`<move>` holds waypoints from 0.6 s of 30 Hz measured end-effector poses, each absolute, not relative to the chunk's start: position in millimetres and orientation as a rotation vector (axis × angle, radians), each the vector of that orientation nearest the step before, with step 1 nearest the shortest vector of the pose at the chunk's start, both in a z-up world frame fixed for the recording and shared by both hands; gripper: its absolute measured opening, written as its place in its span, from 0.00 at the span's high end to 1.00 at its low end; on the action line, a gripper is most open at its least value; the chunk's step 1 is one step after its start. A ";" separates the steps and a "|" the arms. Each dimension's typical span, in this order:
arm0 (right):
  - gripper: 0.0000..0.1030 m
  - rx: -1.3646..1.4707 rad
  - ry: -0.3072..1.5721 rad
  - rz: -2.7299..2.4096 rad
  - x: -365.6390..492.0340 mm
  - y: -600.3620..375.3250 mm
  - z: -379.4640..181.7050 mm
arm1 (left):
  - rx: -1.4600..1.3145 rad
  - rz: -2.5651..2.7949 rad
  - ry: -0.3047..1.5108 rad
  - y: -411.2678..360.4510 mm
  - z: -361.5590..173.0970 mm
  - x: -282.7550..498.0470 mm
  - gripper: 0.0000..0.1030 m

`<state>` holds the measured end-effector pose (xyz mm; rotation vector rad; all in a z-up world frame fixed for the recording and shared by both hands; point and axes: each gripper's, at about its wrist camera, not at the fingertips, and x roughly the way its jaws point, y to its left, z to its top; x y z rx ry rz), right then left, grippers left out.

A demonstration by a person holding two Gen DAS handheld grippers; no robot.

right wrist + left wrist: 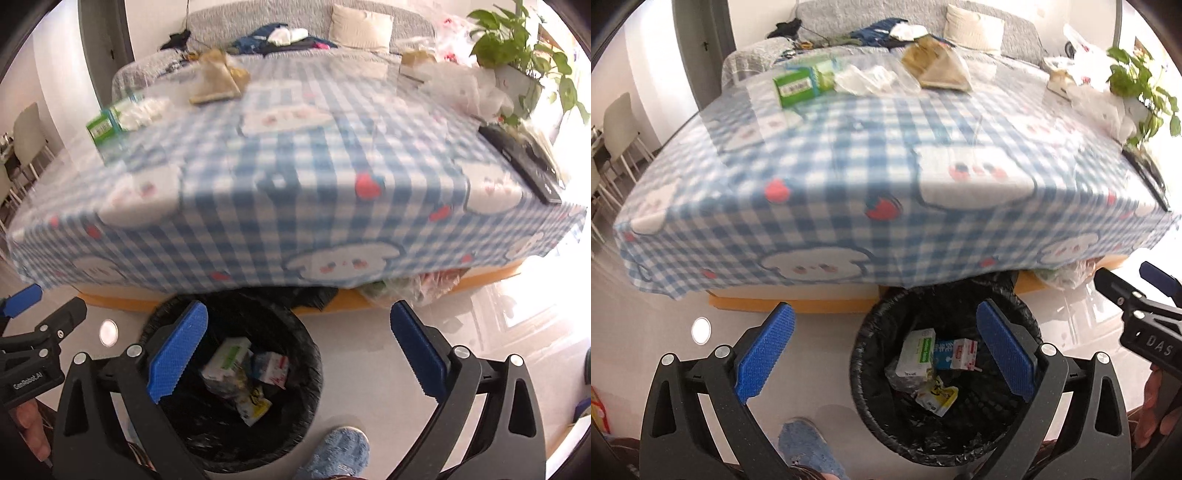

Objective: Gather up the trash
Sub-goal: 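Raise both open tools back over the table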

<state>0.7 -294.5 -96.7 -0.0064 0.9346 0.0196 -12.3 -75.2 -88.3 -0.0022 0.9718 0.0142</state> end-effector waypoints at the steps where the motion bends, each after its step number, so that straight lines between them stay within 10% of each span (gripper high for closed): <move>1: 0.08 -0.003 0.923 0.020 1.1 -293.2 -91.3 | -0.003 0.021 0.961 -71.3 -81.9 -11.7 0.06; 18: 0.08 -0.047 0.780 0.095 38.3 -251.9 -7.7 | -0.031 0.088 0.910 -18.8 -24.0 24.6 0.07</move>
